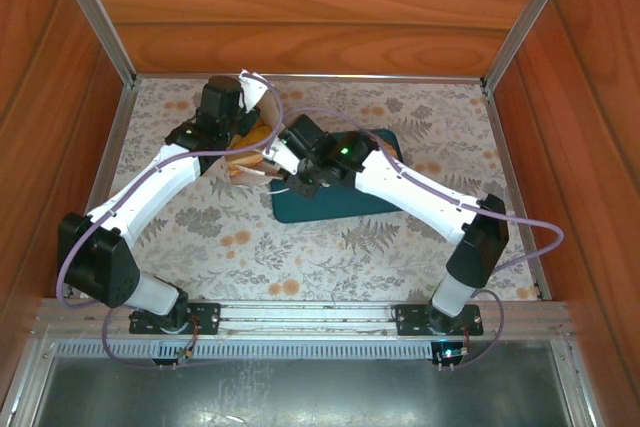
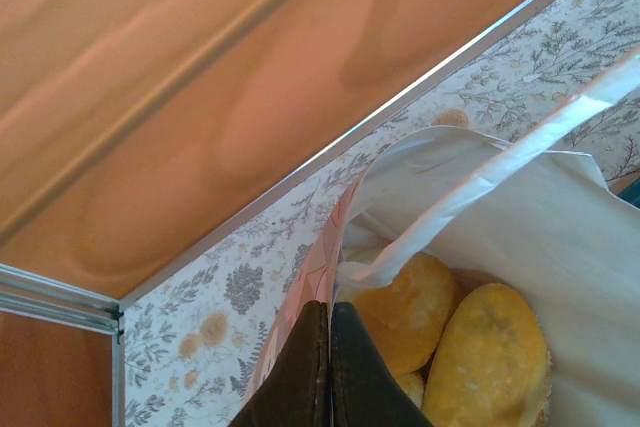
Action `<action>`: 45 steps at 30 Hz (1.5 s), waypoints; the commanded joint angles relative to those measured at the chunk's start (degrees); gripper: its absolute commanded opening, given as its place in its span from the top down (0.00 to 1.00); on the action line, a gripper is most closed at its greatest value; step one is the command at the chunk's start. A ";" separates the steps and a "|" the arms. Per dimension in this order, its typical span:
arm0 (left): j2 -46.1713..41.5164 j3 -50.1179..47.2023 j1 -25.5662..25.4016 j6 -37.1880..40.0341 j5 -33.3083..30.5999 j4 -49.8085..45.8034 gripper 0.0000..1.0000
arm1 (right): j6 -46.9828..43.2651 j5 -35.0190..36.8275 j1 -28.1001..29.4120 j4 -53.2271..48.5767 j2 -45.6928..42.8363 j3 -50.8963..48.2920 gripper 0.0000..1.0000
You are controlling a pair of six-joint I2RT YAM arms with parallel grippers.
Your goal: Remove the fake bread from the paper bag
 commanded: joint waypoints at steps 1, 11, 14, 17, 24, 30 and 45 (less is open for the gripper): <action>-1.86 0.41 0.39 0.53 0.60 0.58 1.00 | -4.74 4.79 0.74 -1.66 1.24 2.25 0.55; -1.89 0.32 0.30 0.44 0.95 0.60 1.00 | -7.76 9.80 1.17 -2.59 4.46 4.92 0.53; -1.79 0.32 0.31 0.33 1.16 0.48 1.00 | -8.31 11.30 1.48 -2.86 6.06 6.33 0.53; -1.76 0.41 0.31 0.35 1.37 0.47 1.00 | -9.14 12.29 1.95 -3.44 7.63 7.65 0.53; -1.58 0.51 0.26 0.22 1.58 0.47 1.00 | -11.47 12.78 3.25 -2.79 9.19 8.48 0.53; -1.42 0.58 0.26 0.17 1.52 0.47 1.00 | -12.68 12.83 4.15 -2.08 9.23 7.96 0.53; -1.26 1.02 0.33 0.09 2.49 0.40 1.00 | -13.78 17.60 4.64 -1.20 13.93 11.03 0.53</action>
